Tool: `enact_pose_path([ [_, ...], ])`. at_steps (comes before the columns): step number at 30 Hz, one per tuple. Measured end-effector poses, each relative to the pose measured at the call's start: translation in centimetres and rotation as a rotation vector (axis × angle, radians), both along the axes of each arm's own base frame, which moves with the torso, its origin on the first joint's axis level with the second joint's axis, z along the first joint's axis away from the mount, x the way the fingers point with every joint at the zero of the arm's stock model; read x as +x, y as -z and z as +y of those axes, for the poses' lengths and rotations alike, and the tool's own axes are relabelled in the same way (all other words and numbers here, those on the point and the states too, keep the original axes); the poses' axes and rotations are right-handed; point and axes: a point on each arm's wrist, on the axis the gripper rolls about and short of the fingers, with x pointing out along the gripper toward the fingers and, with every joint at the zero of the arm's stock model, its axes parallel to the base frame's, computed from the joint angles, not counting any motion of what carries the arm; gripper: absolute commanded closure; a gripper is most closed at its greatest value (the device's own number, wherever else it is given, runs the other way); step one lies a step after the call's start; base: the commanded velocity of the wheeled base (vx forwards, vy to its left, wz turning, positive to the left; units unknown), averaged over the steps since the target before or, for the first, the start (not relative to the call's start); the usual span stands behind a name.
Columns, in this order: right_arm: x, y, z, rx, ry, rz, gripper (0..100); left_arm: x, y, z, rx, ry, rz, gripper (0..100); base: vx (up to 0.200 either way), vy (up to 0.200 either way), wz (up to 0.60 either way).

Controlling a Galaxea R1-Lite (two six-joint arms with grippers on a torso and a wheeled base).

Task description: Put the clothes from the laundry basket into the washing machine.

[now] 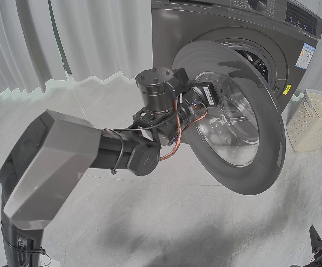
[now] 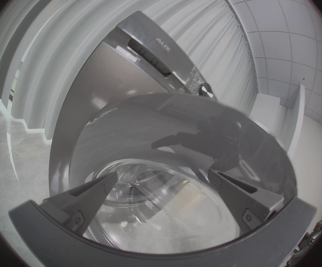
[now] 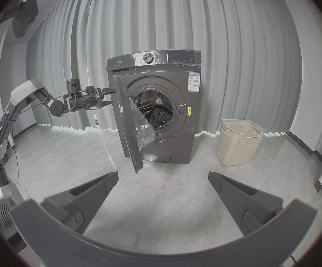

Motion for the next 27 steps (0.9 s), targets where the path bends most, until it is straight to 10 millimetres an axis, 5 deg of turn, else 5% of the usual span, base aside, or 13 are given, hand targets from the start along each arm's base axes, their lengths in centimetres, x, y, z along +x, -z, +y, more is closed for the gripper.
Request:
enact_pose_path([
  [14, 0.0, 0.0, 0.0, 0.000, 0.000, 0.000, 0, 3.3, 3.3, -2.6, -0.012, -0.073, 0.056, 0, 0.000, 0.000, 0.00],
  [20, 0.0, 0.0, 0.0, 0.001, 0.000, 0.000, 0, 1.9, 5.2, -1.5, 0.062, -0.074, 0.129, 0, 0.000, 0.000, 0.00],
  [27, 0.0, 0.0, 0.0, 0.001, 0.000, 0.000, 0, -2.2, 5.6, 1.6, 0.163, -0.065, 0.201, 0, 0.000, 0.000, 0.00],
])
